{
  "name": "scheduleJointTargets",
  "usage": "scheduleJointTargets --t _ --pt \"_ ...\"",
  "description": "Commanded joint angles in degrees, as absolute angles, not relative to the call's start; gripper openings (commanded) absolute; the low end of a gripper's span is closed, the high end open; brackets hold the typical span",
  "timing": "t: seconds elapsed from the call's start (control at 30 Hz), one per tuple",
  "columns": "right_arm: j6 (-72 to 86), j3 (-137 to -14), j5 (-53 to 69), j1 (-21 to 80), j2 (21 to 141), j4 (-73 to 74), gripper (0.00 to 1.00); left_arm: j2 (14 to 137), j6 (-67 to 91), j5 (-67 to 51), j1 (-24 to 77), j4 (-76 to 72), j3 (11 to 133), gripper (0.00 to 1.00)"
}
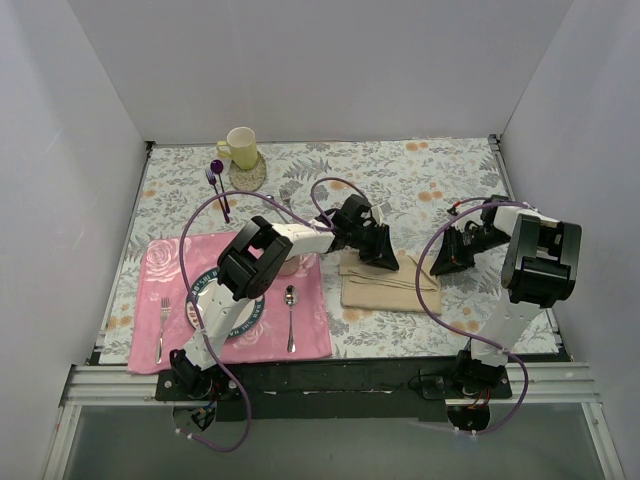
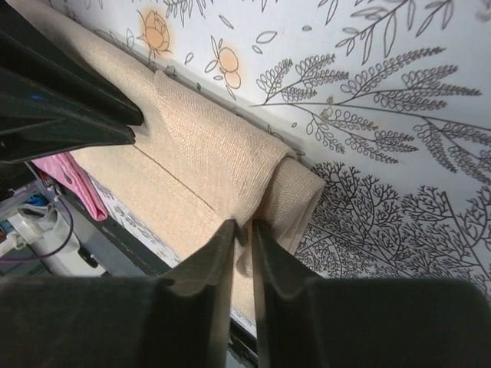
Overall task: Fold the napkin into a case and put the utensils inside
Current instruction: Smooth out the 2/3-rectangle-folded napkin at the center of the board, then fold the 2/3-rectangle-folded napkin at the center of the board.
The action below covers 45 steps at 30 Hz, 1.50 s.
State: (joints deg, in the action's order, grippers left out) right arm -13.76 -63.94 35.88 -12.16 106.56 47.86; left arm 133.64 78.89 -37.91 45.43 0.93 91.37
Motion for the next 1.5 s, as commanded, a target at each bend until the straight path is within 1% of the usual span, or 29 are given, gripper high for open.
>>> scheduleJointTargets --t 0.0,0.1,0.13,0.2,0.23,0.3,0.37,0.4,0.43,0.5,0.57,0.63,0.67,0.7,0.8,1.0,1.1,1.23,1.27,1.37,1.47 --pt "-16.8 -62.9 35.1 -11.8 106.0 48.9 0.15 134.3 78.8 -34.6 44.6 4.4 89.6 0.16" --pt "-18.7 -62.1 32.0 -11.9 106.8 47.1 0.04 133.7 79.0 -36.3 43.9 2.2 88.7 0.19" --pt "-19.0 -62.0 30.9 -11.9 107.3 46.6 0.01 131.9 78.5 -37.2 43.9 0.4 87.6 0.24" --pt "-18.7 -61.9 30.7 -11.9 108.7 45.6 0.01 128.8 74.3 -37.7 43.8 -4.0 85.3 0.29" --pt "-18.5 -62.0 30.8 -11.9 109.2 44.9 0.01 124.6 71.7 -37.7 43.9 -6.7 82.9 0.32" --pt "-18.1 -61.9 30.9 -11.9 110.5 44.1 0.01 120.5 66.8 -36.9 43.8 -7.7 80.5 0.39" --pt "-18.1 -61.9 31.1 -11.9 111.3 44.1 0.01 114.6 57.6 -34.5 43.9 -8.0 76.3 0.46" --pt "-18.1 -61.7 31.2 -11.9 111.4 44.1 0.01 112.7 53.7 -33.7 44.2 -8.3 74.7 0.46" --pt "-18.1 -61.4 31.4 -11.9 111.3 43.9 0.01 110.9 45.2 -32.5 44.7 -8.6 72.7 0.46" --pt "-18.2 -60.9 31.6 -11.9 111.2 43.7 0.01 105.5 35.8 -28.7 47.6 -10.1 65.9 0.46" --pt "-18.0 -60.7 31.7 -11.9 111.4 43.6 0.01 101.4 27.1 -27.6 49.4 -14.6 59.3 0.47" --pt "-17.9 -60.4 31.9 -11.9 111.3 43.2 0.01 99.6 22.0 -26.3 52.5 -19.5 55.7 0.47" --pt "-17.8 -60.4 31.9 -11.9 111.3 43.2 0.01 99.0 17.4 -24.5 55.3 -21.7 51.6 0.47" --pt "-17.8 -60.4 31.9 -11.9 111.4 43.2 0.01 97.9 15.1 -23.7 56.6 -27.2 49.8 0.47" --pt "-18.2 -60.2 31.6 -11.9 111.4 43.2 0.01 99.0 6.5 -19.4 61.9 -34.4 46.2 0.47" --pt "-18.8 -59.6 31.2 -11.9 111.4 42.9 0.01 105.5 -3.3 -13.4 68.5 -41.4 47.4 0.52" --pt "-18.8 -59.7 31.3 -11.9 111.4 43.0 0.01 109.1 -5.7 -12.1 69.8 -42.2 48.8 0.51" --pt "-19.2 -59.6 31.1 -11.9 111.3 43.0 0.01 112.8 -10.0 -12.2 70.3 -42.5 50.2 0.46" --pt "-19.3 -59.6 31.0 -11.9 111.2 43.0 0.01 114.2 -10.5 -11.6 70.3 -42.5 51.2 0.43" --pt "-19.6 -59.4 30.9 -11.9 111.2 43.1 0.01 116.8 -11.5 -9.6 70.4 -41.8 53.9 0.4" --pt "-19.7 -59.4 31.0 -11.9 111.3 43.2 0.01 119.2 -12.1 -8.8 70.4 -39.5 55.5 0.31"
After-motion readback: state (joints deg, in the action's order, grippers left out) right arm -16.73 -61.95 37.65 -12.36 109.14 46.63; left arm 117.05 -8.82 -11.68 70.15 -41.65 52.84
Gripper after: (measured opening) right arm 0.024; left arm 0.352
